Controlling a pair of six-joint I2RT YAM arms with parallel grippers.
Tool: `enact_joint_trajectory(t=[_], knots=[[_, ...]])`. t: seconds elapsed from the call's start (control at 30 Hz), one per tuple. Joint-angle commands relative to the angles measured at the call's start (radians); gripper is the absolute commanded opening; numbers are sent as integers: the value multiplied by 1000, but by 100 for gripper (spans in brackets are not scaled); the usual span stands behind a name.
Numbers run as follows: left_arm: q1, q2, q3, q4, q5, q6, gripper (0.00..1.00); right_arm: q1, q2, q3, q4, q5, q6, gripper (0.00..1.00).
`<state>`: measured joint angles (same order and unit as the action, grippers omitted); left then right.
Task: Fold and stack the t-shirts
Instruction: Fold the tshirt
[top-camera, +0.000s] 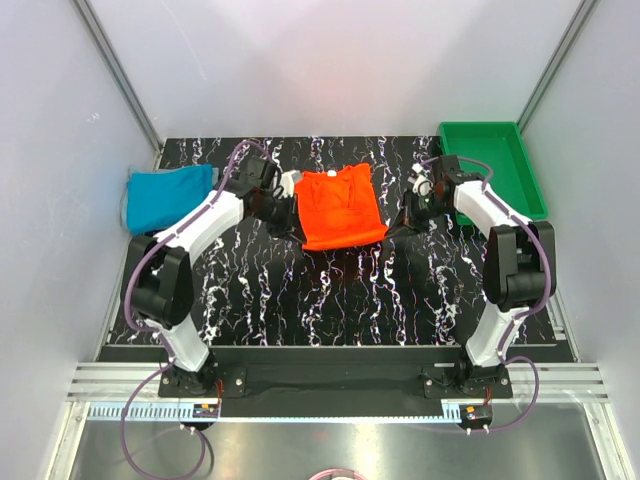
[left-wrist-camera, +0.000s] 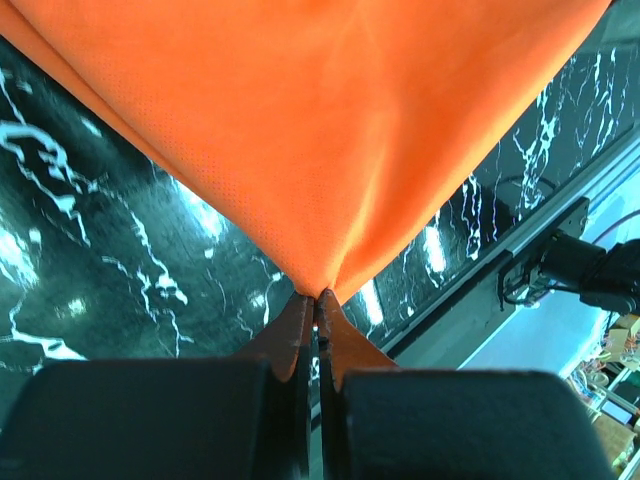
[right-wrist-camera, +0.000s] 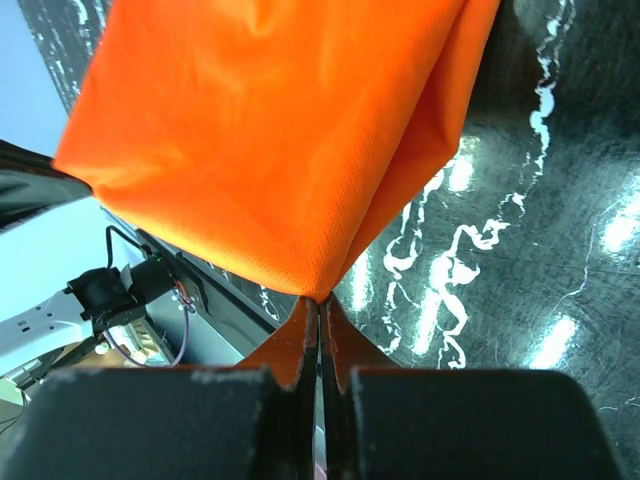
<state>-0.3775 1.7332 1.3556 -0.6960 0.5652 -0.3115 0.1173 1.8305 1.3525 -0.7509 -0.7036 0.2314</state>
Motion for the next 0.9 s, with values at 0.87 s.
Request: enact_joint_trajectory(t=[0.87], knots=[[46, 35, 226, -19, -165, 118, 0, 24, 237, 494, 70, -19, -1, 0]])
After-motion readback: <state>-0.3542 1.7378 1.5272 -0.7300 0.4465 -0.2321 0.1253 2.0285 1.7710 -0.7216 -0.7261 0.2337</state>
